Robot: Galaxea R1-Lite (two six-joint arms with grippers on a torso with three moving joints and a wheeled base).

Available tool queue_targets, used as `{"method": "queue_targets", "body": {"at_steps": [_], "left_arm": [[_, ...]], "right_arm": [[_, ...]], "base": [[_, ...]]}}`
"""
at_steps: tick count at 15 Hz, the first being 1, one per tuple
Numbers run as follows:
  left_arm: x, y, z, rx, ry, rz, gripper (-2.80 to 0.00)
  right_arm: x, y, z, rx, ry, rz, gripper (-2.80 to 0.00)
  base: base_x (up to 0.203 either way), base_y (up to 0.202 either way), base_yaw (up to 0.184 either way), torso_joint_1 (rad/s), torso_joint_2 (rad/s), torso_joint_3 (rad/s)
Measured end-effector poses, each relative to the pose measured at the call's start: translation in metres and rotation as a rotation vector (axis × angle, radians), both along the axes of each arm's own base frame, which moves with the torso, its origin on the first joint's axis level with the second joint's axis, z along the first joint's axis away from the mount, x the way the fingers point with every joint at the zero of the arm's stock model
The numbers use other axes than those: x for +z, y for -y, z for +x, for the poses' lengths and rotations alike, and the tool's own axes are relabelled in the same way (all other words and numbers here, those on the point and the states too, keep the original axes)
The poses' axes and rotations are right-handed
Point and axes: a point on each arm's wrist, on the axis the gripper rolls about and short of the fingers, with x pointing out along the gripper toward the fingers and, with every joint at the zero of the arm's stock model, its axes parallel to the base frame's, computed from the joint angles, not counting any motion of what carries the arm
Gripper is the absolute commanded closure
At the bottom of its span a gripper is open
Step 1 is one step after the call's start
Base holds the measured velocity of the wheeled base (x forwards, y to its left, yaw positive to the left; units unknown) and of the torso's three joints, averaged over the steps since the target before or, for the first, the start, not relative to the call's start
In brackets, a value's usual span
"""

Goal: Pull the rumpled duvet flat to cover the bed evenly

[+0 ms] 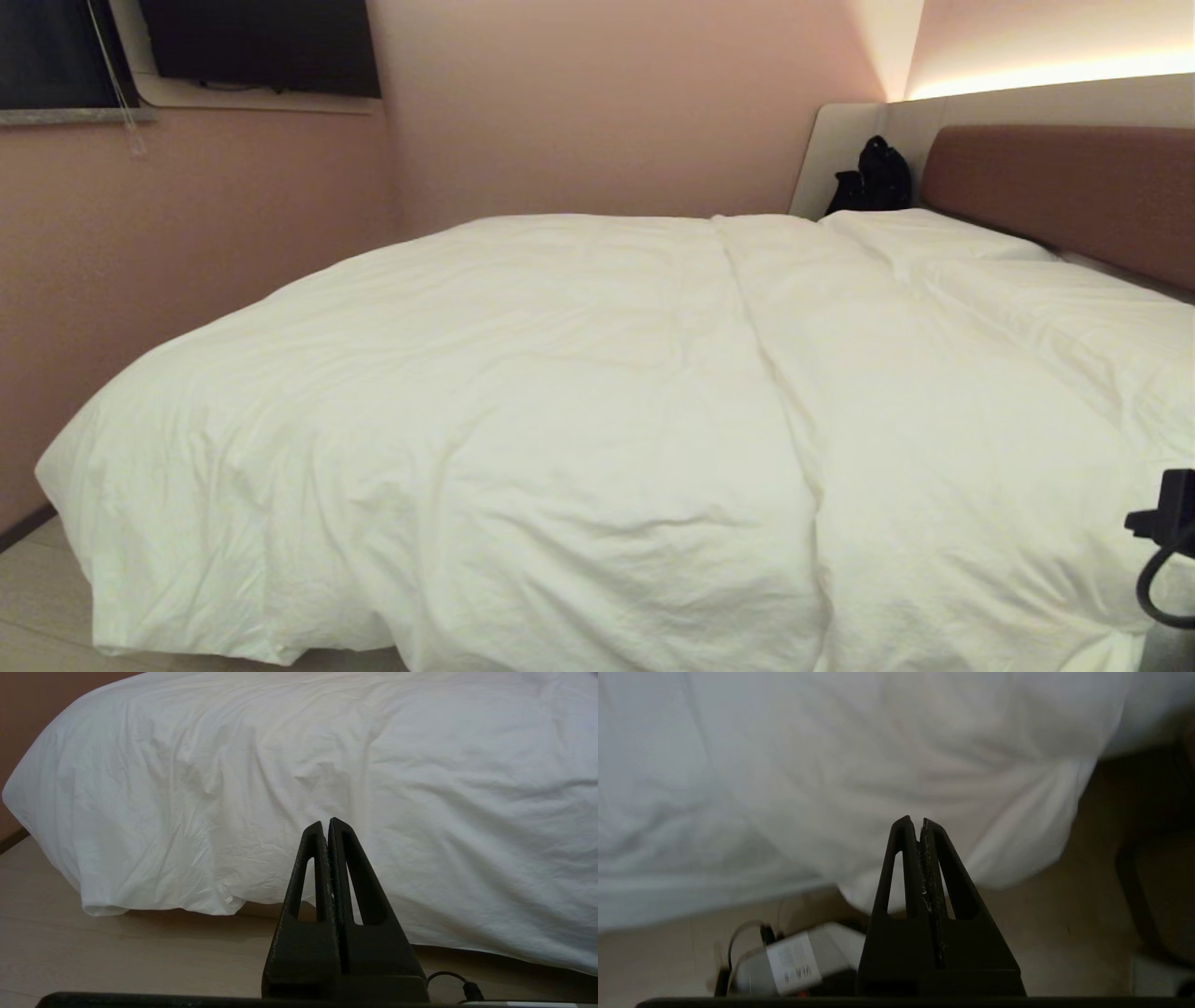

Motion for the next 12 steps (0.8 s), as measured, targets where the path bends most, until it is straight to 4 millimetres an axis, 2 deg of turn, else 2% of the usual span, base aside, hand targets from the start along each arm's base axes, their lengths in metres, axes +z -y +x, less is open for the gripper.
{"method": "queue_targets", "body": {"at_steps": [3,6,9,12], "left_arm": [[0.0,0.0,0.0,0.0,0.0,-0.001,0.0],[0.0,0.0,0.0,0.0,0.0,0.0,0.0],[0.0,0.0,0.0,0.0,0.0,0.0,0.0],[0.0,0.0,0.0,0.0,0.0,0.0,0.0]], "right_arm": [[-0.002,-0.008,-0.04,0.056,-0.098,0.043,0.0],[-0.002,-0.015,-0.085,0.144,-0.118,0.058,0.0],[-0.009,-0.022,-0.124,0.231,-0.129,0.017,0.0],[-0.018,-0.025,-0.154,0.278,-0.116,-0.059,0.0]], "base": [[0.0,0.0,0.0,0.0,0.0,0.0],[0.0,0.0,0.0,0.0,0.0,0.0],[0.0,0.0,0.0,0.0,0.0,0.0],[0.0,0.0,0.0,0.0,0.0,0.0]]}}
